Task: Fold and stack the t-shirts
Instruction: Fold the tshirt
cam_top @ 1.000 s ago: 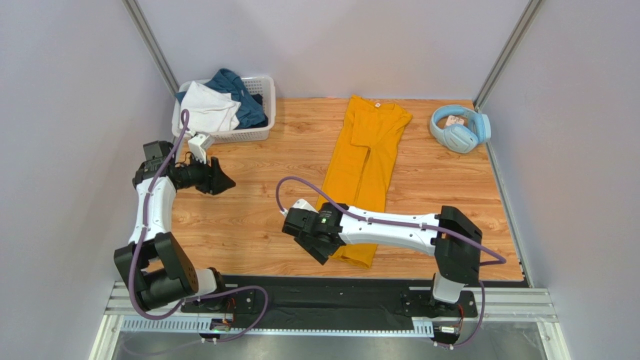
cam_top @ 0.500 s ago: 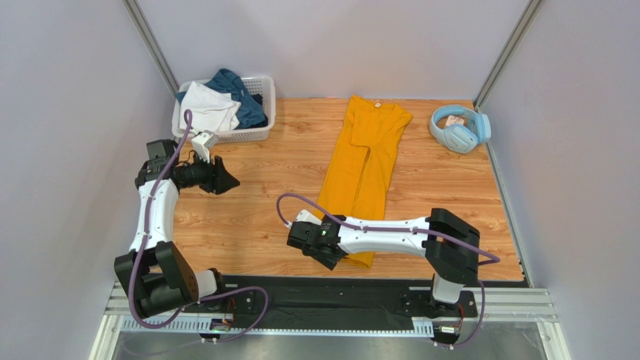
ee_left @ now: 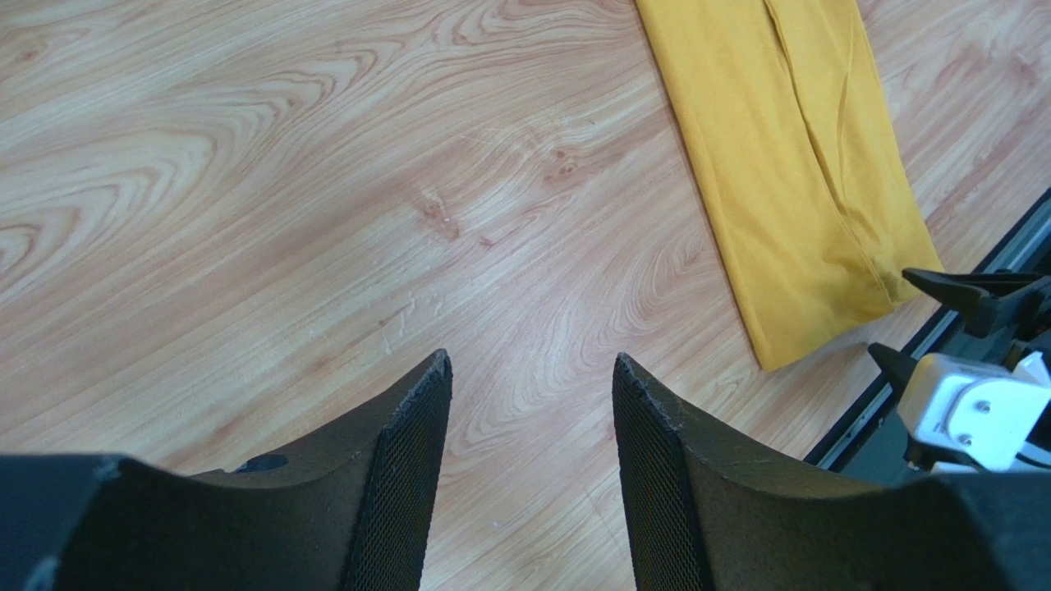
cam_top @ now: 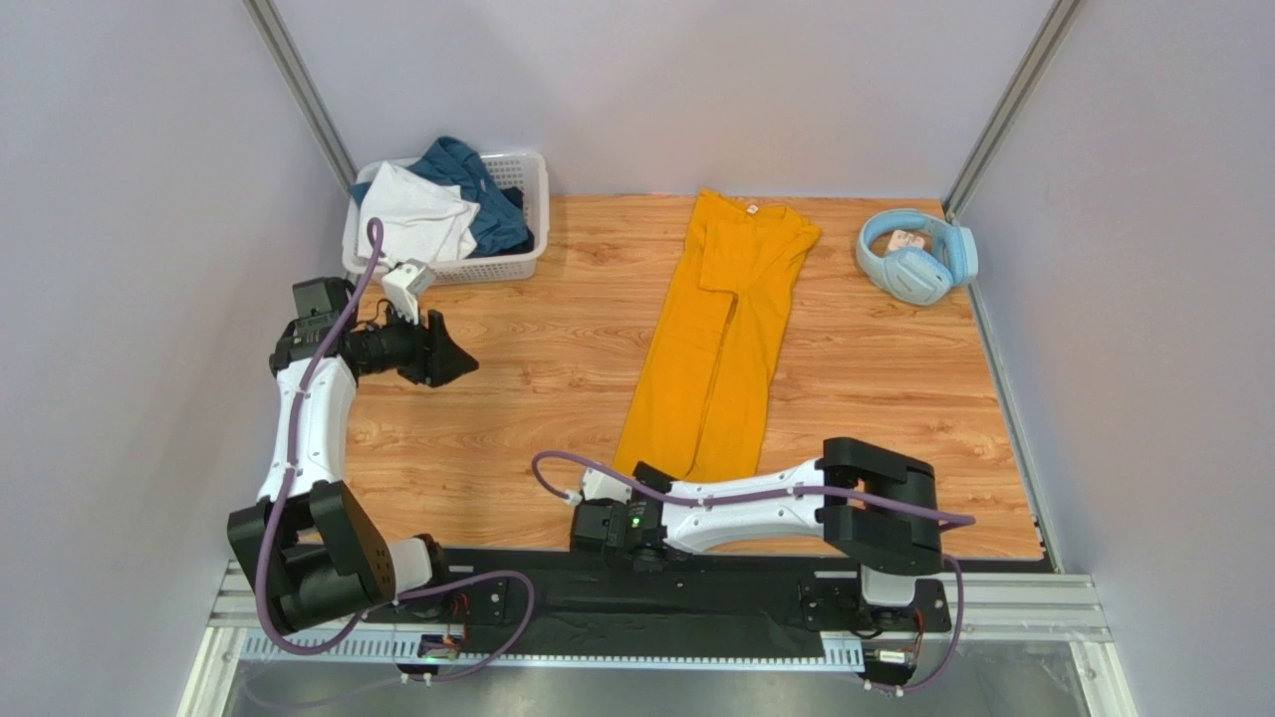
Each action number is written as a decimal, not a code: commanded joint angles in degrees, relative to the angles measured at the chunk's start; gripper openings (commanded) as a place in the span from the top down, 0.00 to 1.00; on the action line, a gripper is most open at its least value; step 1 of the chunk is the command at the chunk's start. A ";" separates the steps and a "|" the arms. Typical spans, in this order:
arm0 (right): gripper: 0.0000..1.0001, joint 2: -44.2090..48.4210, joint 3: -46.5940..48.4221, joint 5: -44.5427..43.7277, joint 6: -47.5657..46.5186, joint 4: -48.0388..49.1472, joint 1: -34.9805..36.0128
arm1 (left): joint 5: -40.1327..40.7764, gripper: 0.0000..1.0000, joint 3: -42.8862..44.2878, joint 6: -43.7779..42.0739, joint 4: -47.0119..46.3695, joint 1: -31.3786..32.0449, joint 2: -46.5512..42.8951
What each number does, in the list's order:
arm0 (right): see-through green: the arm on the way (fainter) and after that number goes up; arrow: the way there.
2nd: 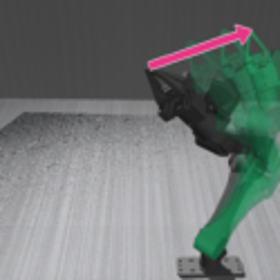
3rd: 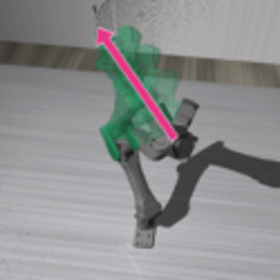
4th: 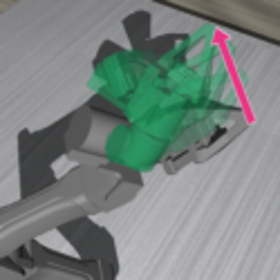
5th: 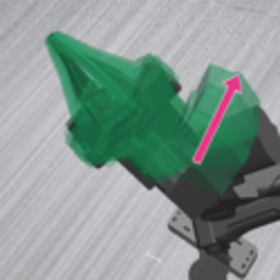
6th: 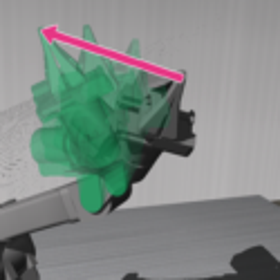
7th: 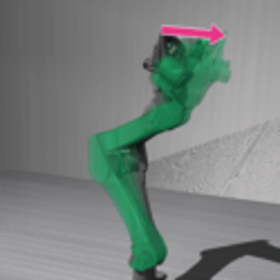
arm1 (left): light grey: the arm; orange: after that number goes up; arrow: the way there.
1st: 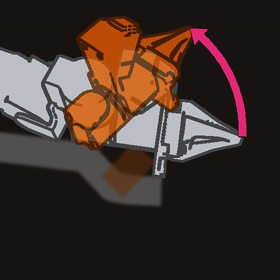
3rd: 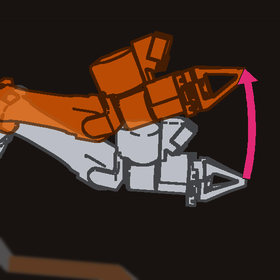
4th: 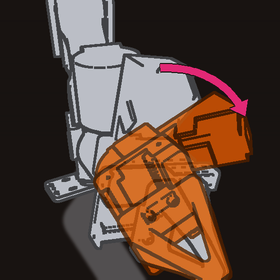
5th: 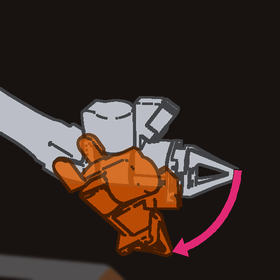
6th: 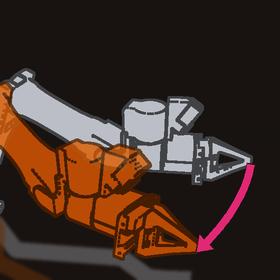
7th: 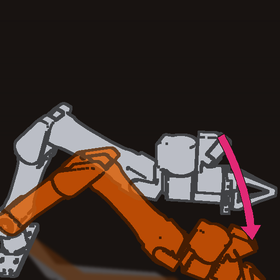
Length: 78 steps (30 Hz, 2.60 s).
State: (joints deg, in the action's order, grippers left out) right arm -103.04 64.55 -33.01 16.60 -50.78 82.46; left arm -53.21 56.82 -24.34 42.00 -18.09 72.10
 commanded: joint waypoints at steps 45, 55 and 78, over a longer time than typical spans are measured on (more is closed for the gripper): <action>1.00 -3.13 -4.79 23.87 0.71 16.33 -9.15 | -0.40 0.42 4.36 -0.18 0.28 1.03 -1.17; 1.00 1.07 -1.90 28.53 2.03 10.37 -10.30 | -0.93 0.42 4.00 -0.89 1.07 1.04 -2.48; 1.00 17.79 11.55 18.17 6.17 -12.14 -6.93 | -2.69 0.41 6.29 -1.76 2.21 0.95 -3.19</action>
State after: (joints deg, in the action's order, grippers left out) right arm -87.85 70.50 -8.32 25.61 -59.05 81.73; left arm -53.65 60.62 -24.51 44.38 -17.32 69.14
